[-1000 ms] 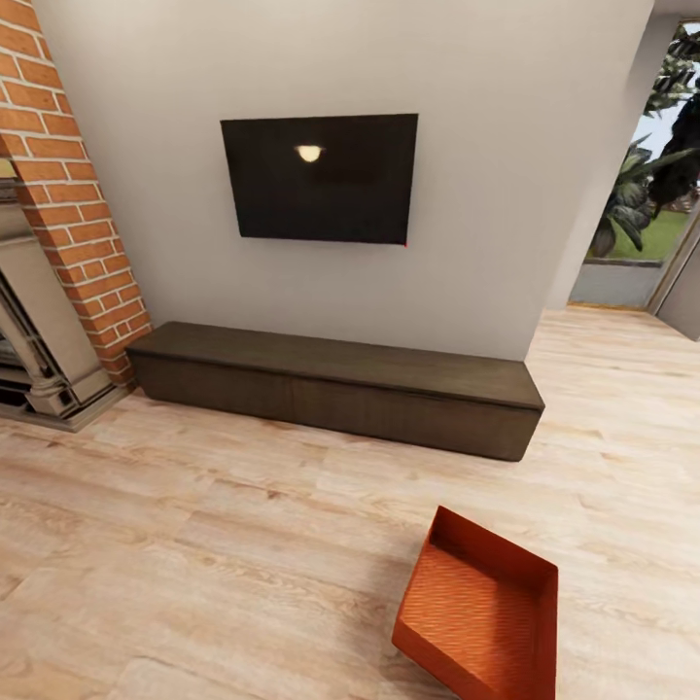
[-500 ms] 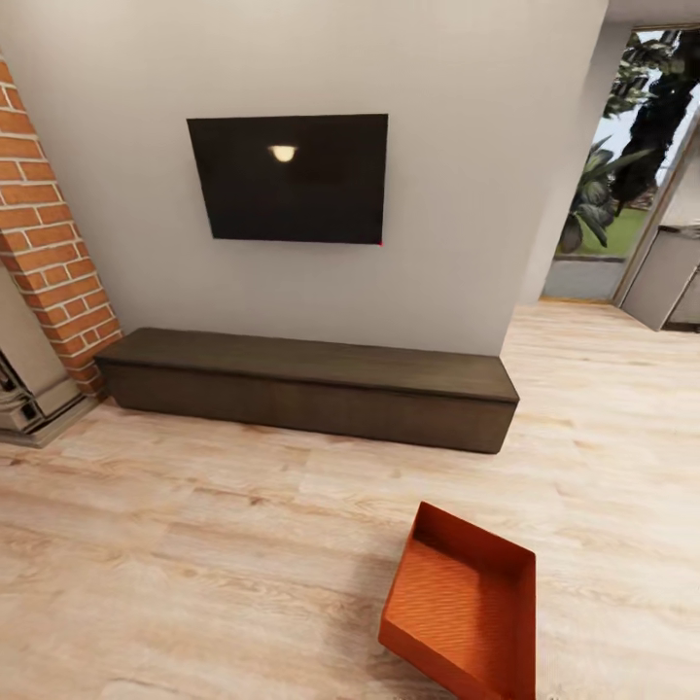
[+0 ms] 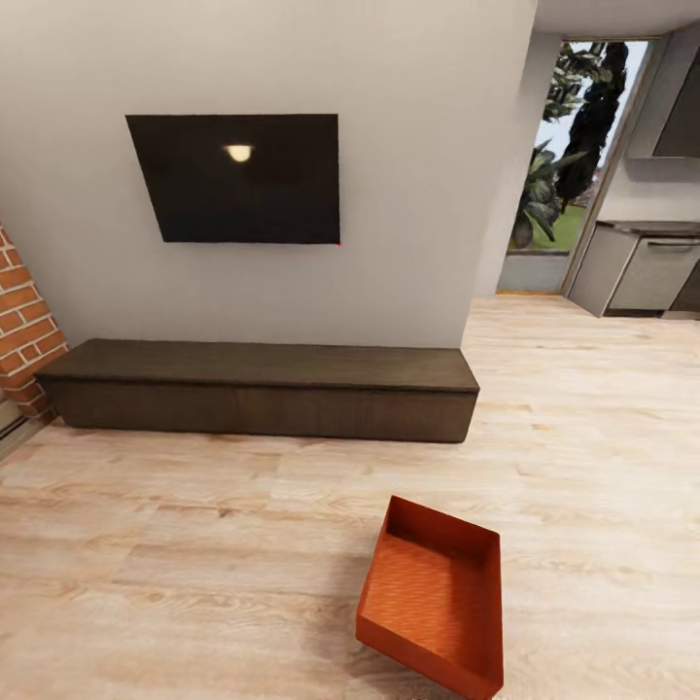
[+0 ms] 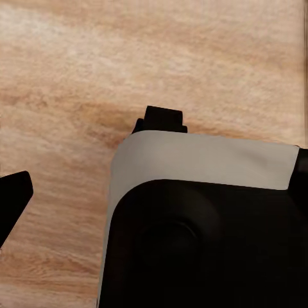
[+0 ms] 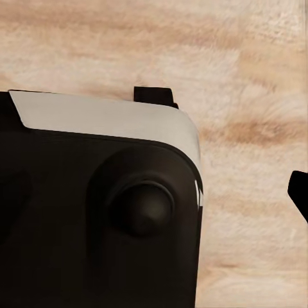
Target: Move the two storage containers from the living room to the garage. In the garage, place one container on the floor and stack the other container on top of it (either order is fine).
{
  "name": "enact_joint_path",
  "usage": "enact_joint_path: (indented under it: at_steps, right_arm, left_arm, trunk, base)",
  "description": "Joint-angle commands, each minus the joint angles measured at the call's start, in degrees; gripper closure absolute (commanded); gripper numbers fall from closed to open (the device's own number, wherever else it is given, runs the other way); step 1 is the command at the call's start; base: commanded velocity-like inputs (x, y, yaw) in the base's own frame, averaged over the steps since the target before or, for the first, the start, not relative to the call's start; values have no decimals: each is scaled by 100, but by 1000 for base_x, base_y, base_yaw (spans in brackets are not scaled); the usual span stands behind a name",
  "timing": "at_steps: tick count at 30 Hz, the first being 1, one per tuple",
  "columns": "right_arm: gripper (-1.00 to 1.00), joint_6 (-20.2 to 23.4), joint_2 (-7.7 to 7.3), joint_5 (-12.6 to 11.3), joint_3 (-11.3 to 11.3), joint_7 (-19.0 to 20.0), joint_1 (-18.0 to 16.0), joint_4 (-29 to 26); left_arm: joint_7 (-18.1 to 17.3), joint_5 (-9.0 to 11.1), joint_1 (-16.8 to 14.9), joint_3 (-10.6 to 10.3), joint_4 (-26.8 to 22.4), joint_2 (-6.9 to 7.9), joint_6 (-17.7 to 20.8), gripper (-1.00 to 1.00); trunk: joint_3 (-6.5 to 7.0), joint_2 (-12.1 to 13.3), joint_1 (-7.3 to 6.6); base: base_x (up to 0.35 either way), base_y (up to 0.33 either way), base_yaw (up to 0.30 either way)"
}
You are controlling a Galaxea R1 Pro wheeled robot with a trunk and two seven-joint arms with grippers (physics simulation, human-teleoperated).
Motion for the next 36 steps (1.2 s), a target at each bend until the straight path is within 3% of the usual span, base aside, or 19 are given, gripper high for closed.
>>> enact_joint_path:
  at_steps: [1,36]
  right_arm:
    - [-100,-24,4,-46,48,-10,-6,14]
    - [-100,-24,9,-46,48,-9,-6,14]
  left_arm:
    - [3,40,-2,-2,3,0,-17,-100]
    - [13,41,-2,-2,3,0,-17,-100]
  trunk:
    - [-5,-2,-1]
    - [-5,-2,-1]
  base:
    - [0,0,-247]
    - [0,0,-247]
